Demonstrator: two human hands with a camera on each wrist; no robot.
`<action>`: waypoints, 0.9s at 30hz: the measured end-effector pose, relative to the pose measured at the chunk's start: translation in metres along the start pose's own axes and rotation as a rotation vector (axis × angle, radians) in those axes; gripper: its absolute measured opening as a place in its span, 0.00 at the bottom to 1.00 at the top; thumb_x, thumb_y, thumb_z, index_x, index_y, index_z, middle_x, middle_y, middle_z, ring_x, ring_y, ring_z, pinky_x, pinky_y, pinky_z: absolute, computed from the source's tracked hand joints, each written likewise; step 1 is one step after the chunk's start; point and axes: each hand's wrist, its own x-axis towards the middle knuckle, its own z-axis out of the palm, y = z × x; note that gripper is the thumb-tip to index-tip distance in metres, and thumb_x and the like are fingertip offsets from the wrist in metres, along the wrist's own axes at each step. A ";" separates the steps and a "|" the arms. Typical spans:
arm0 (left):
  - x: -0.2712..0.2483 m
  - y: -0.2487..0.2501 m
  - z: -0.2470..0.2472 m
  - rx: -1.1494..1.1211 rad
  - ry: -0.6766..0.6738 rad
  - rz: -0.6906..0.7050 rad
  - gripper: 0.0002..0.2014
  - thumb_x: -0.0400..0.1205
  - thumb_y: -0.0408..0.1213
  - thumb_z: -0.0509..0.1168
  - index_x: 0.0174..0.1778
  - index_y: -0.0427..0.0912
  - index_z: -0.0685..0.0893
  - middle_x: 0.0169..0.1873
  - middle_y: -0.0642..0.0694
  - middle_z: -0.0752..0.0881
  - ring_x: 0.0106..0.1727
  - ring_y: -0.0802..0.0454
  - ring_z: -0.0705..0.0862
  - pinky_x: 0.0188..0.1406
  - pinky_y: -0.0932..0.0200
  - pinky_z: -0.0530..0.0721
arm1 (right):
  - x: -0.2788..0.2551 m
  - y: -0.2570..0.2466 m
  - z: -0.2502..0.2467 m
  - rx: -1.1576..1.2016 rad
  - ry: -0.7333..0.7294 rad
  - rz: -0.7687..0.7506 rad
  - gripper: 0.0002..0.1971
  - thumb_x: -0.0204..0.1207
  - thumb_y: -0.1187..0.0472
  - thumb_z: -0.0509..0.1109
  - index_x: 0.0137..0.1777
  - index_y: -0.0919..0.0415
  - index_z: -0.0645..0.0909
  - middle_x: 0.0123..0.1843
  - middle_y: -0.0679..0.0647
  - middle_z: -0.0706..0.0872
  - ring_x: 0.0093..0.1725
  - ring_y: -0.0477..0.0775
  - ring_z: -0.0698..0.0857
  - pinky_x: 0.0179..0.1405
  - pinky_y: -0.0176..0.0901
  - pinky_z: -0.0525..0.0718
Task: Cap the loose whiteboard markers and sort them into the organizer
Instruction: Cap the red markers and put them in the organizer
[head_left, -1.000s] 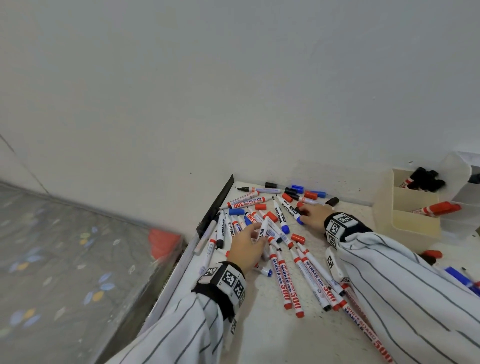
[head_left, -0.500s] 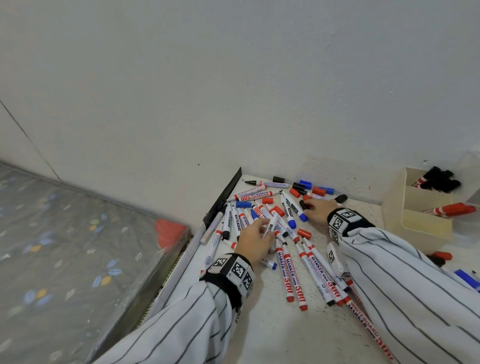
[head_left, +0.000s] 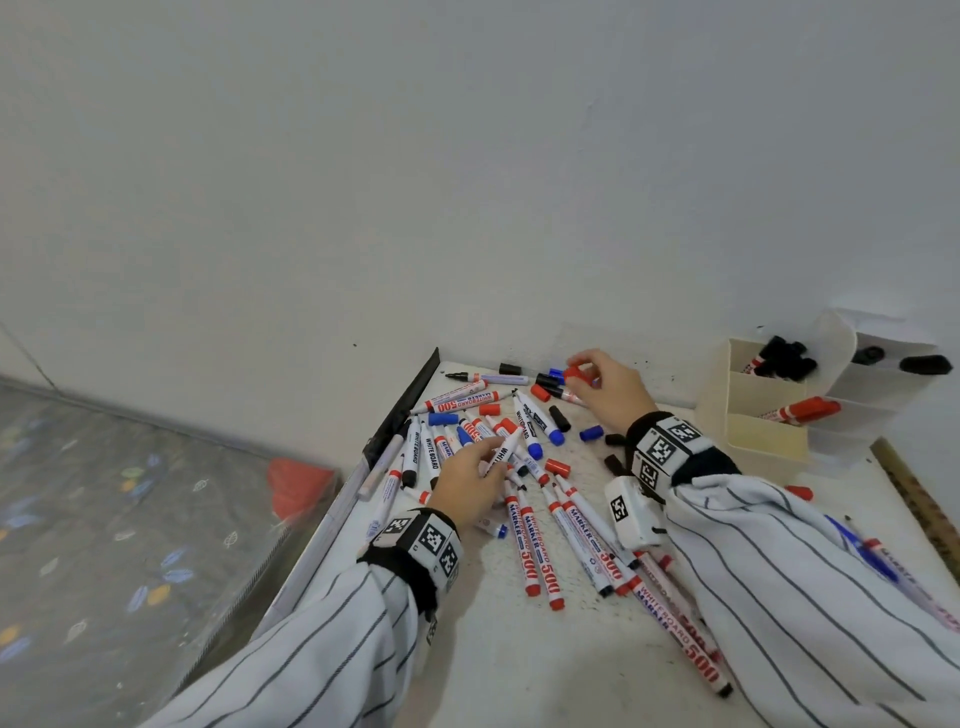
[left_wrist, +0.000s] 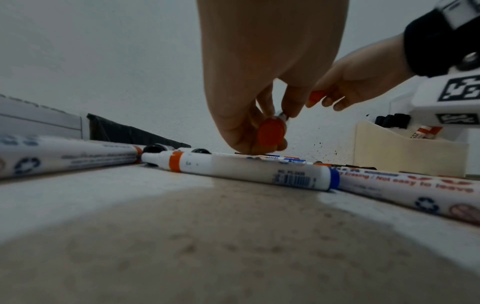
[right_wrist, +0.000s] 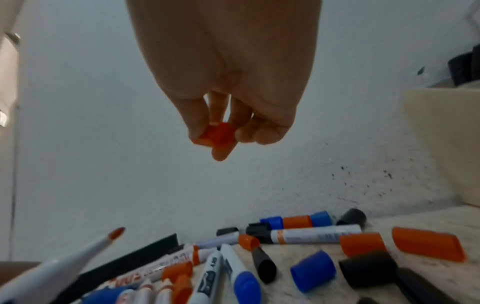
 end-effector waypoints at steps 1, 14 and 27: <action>-0.002 0.002 0.000 -0.007 -0.006 0.008 0.20 0.84 0.38 0.59 0.74 0.47 0.72 0.70 0.47 0.77 0.67 0.48 0.78 0.68 0.48 0.78 | -0.006 -0.002 -0.003 0.019 0.014 -0.010 0.15 0.79 0.61 0.66 0.64 0.61 0.73 0.52 0.50 0.78 0.51 0.49 0.78 0.52 0.39 0.75; -0.040 0.032 0.014 -0.040 -0.103 0.197 0.19 0.85 0.33 0.58 0.72 0.49 0.75 0.63 0.49 0.79 0.58 0.58 0.77 0.56 0.65 0.75 | -0.097 0.004 -0.020 0.120 -0.085 -0.088 0.10 0.72 0.69 0.70 0.46 0.53 0.77 0.45 0.44 0.80 0.41 0.43 0.79 0.42 0.31 0.76; -0.056 0.048 0.032 0.130 -0.137 0.287 0.19 0.81 0.40 0.66 0.69 0.51 0.78 0.62 0.51 0.82 0.58 0.59 0.76 0.65 0.59 0.73 | -0.139 0.027 -0.033 0.182 0.000 0.025 0.04 0.77 0.60 0.69 0.47 0.49 0.79 0.46 0.51 0.84 0.43 0.49 0.82 0.47 0.44 0.85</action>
